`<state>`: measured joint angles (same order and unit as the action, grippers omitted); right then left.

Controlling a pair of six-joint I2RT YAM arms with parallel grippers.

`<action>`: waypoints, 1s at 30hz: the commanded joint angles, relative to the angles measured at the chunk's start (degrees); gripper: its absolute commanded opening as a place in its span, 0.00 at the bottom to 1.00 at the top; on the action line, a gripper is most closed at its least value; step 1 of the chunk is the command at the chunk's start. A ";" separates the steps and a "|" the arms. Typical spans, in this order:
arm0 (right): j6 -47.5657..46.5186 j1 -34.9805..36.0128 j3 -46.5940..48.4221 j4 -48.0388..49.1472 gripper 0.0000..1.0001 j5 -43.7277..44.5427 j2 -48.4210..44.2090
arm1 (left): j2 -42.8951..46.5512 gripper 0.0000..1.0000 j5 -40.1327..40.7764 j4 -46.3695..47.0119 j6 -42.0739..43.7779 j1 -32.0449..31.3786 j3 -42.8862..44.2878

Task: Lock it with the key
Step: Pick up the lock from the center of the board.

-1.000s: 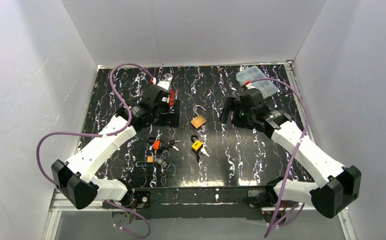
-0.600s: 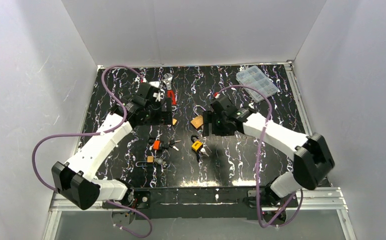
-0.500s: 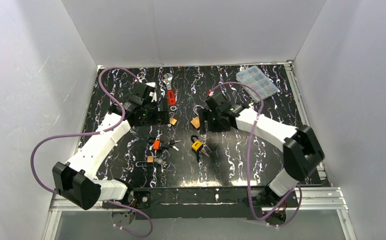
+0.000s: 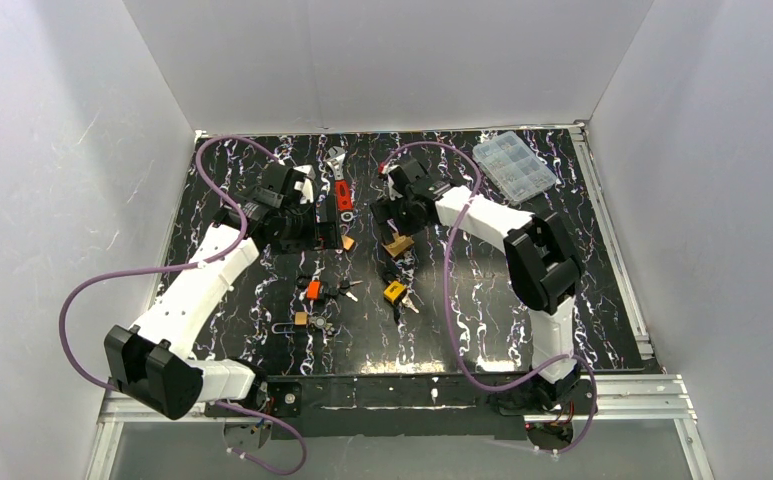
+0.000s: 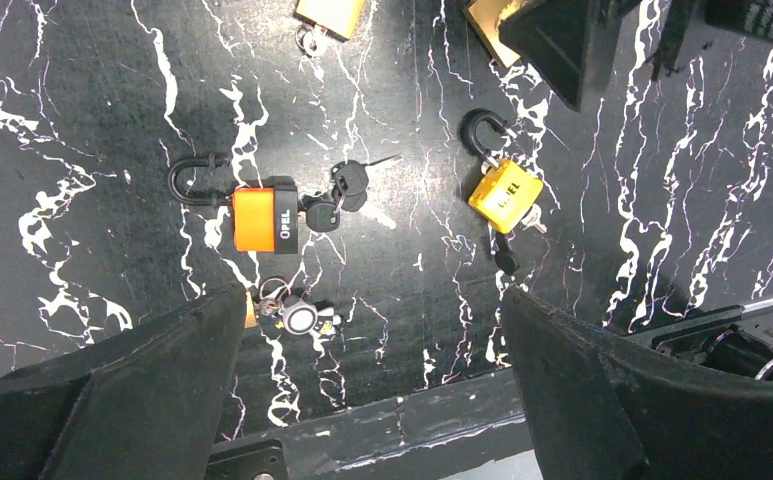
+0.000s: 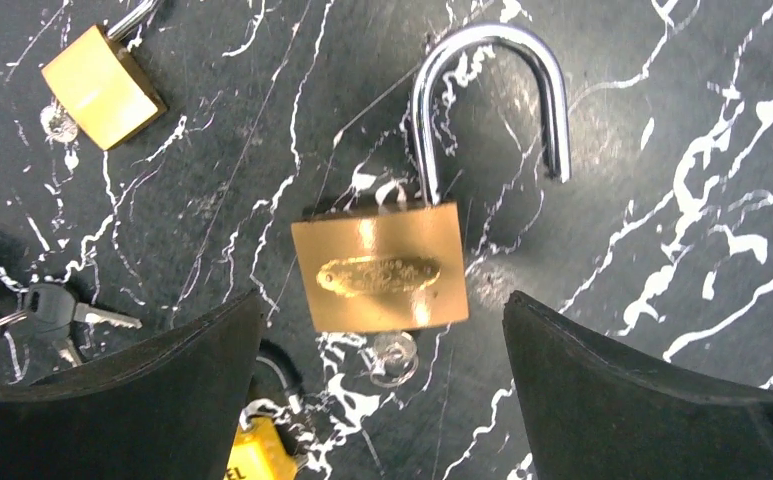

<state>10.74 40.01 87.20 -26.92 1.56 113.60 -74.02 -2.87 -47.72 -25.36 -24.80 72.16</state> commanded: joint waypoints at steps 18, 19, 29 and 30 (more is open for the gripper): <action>-8.37 0.02 4.87 -4.63 0.96 -3.66 7.54 | 1.59 0.99 -1.01 -2.65 0.56 3.13 3.01; -8.37 0.18 5.52 -5.36 0.95 -2.84 8.34 | 1.56 0.99 -0.99 -2.73 0.31 3.17 3.08; -6.46 0.41 6.31 -5.32 0.75 -0.99 9.09 | 1.96 0.99 -1.12 -0.41 -1.88 3.45 2.60; -6.39 0.47 6.24 -5.33 0.68 -1.16 8.62 | 1.94 0.99 -1.31 0.22 -2.15 3.52 2.41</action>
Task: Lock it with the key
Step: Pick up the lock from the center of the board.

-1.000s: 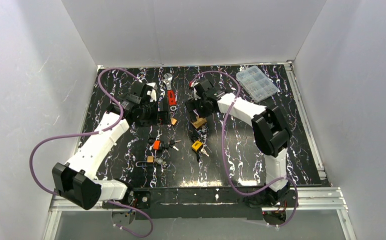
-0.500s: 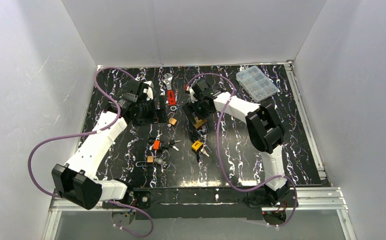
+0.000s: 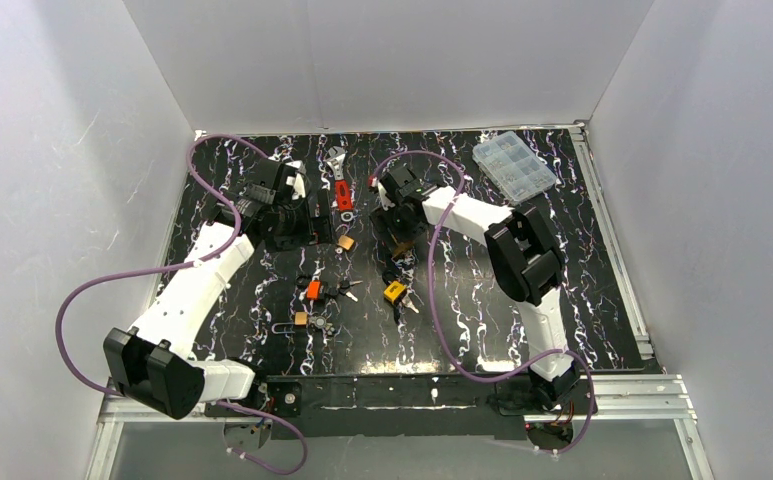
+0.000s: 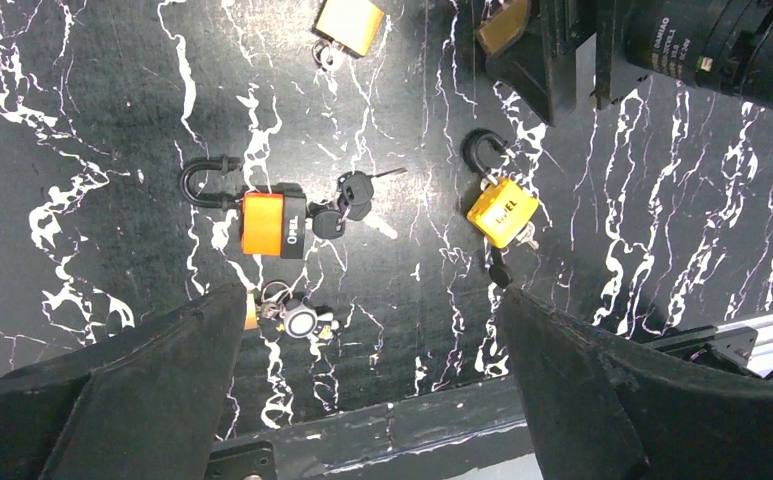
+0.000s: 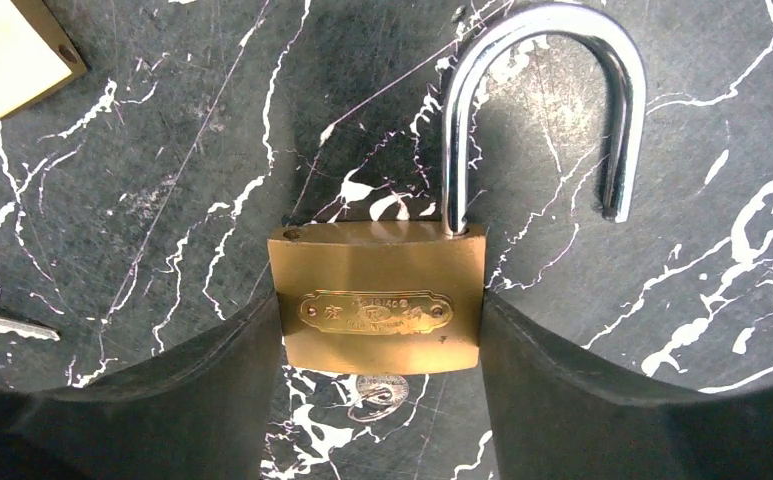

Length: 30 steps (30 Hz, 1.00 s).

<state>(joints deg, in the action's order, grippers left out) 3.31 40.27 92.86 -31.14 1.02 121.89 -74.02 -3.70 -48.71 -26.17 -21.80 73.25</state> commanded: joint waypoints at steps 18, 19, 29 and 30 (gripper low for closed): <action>9.87 -1.10 -7.32 -0.18 0.01 -23.78 -24.13 | 4.89 0.99 -12.55 24.87 4.35 0.53 -3.46; 10.28 -1.35 -8.09 -0.04 0.01 -25.85 -25.64 | 5.36 0.99 -13.85 26.54 5.54 0.53 -3.75; 16.22 -2.53 -15.90 3.24 0.01 -48.58 -43.41 | 10.29 0.91 -33.58 32.33 20.53 1.50 -2.77; 16.76 -2.53 -16.47 3.60 0.01 -50.10 -45.14 | 9.84 0.87 -37.44 31.65 21.16 1.77 -1.35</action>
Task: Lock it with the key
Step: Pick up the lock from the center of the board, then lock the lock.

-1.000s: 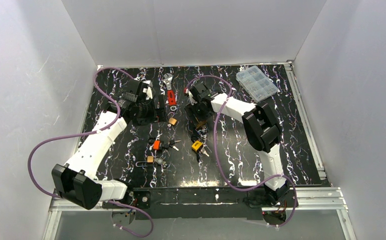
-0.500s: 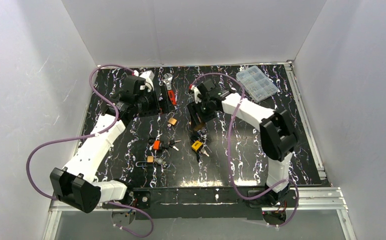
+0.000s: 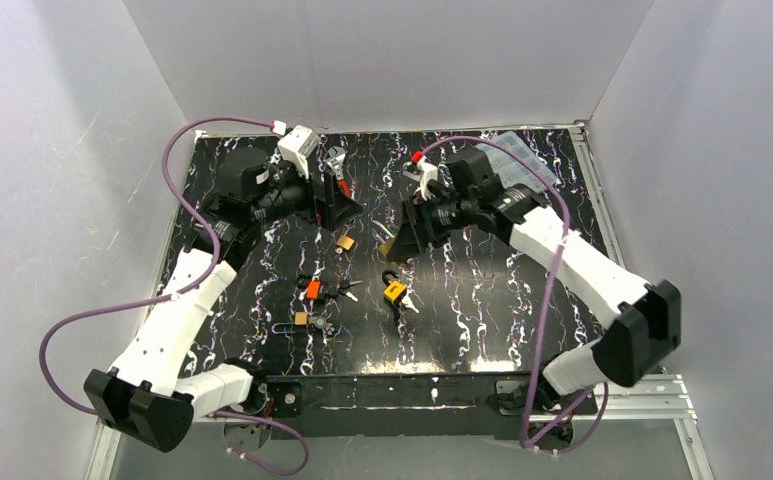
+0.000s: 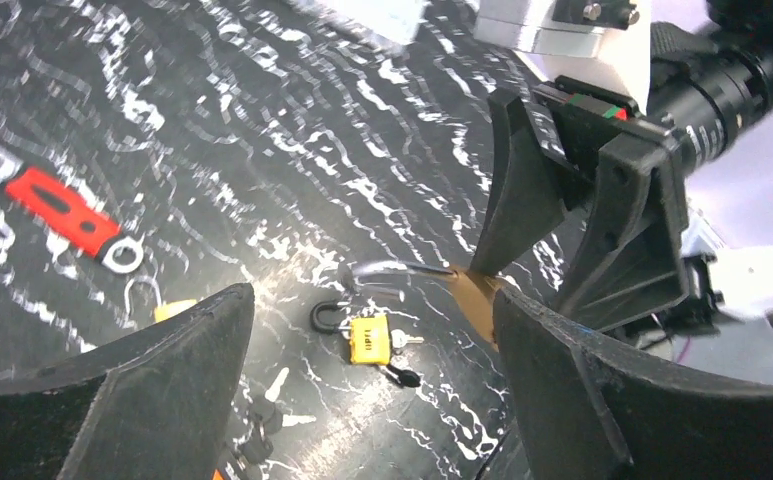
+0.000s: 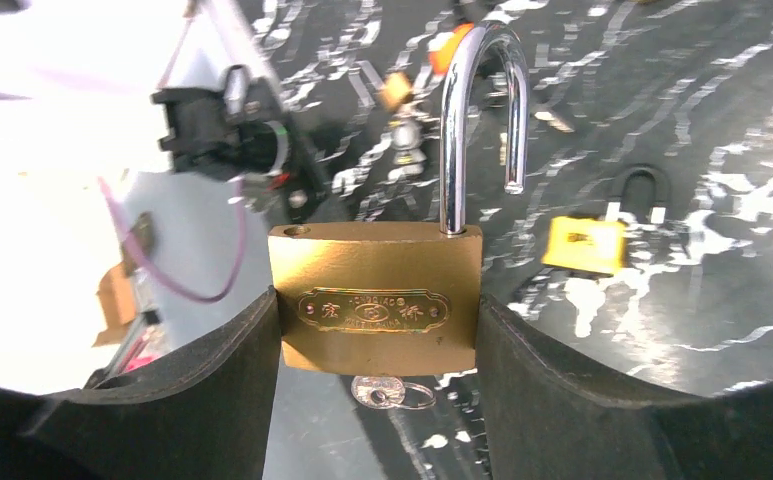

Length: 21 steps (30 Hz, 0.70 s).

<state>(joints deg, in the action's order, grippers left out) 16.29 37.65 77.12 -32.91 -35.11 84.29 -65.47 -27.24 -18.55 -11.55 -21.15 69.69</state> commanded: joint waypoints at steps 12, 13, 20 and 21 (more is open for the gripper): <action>9.03 0.12 -0.68 8.48 0.01 -21.94 -19.36 | -0.68 0.61 -43.40 -2.06 3.58 1.37 7.83; 9.49 0.12 -0.36 8.88 0.01 -22.18 -19.68 | -0.57 0.60 -43.82 -2.85 3.94 1.33 7.91; 11.37 0.13 3.02 10.61 0.01 -24.37 -19.15 | -0.99 0.58 -46.14 -3.51 2.48 0.99 7.85; 11.52 0.14 3.46 10.73 0.01 -24.65 -18.98 | -1.00 0.58 -46.03 -3.51 2.28 0.81 7.75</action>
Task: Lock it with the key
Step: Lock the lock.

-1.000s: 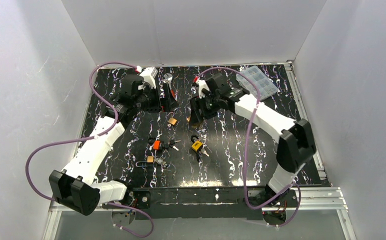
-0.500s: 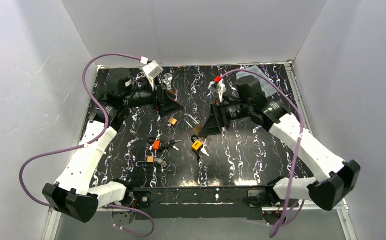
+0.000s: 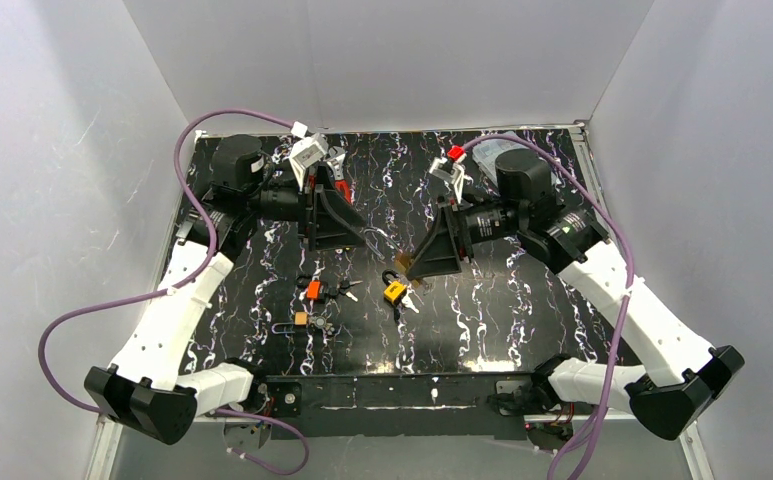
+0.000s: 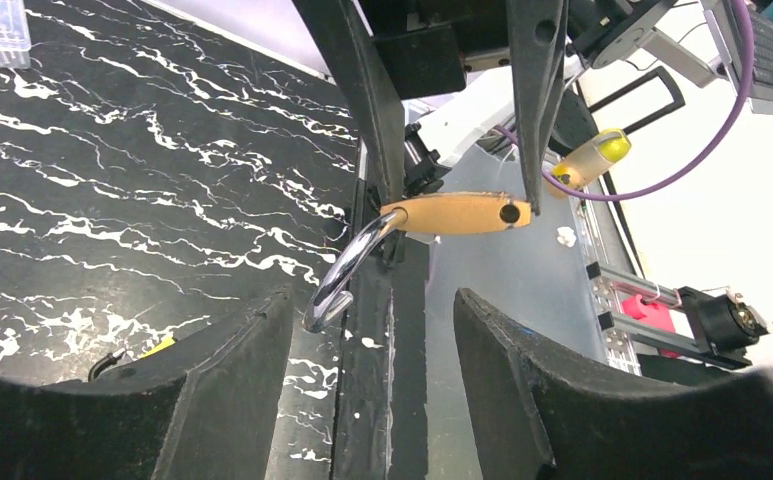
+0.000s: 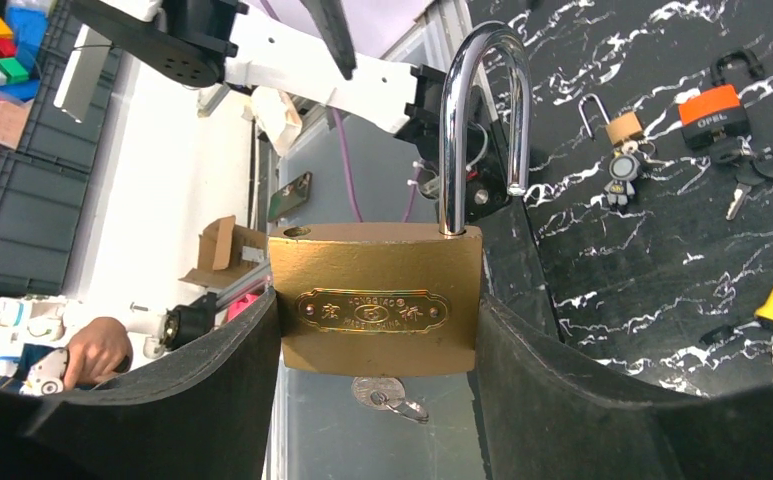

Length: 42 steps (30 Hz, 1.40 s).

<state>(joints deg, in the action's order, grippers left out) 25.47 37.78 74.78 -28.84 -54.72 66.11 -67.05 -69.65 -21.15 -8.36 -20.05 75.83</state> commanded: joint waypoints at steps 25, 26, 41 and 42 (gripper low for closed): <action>6.56 0.00 -4.36 25.19 0.88 11.81 -2.31 | 3.90 0.00 21.82 0.25 -17.88 -7.70 7.59; 8.52 -0.01 -7.01 30.14 0.90 12.89 -3.46 | 4.28 0.00 23.54 0.29 -18.83 -8.41 8.28; 16.65 -0.08 -12.75 58.63 0.90 25.68 -9.32 | 1.72 0.00 39.64 5.17 -30.87 -15.74 22.55; 16.47 -0.07 -11.82 58.51 0.88 25.60 -9.26 | 1.66 0.00 40.78 5.88 -32.03 -15.90 22.88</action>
<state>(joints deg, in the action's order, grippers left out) 42.35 37.78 59.42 23.14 -32.67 58.61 -65.54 -34.41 -23.09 -34.22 -35.40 94.52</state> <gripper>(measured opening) 0.908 0.077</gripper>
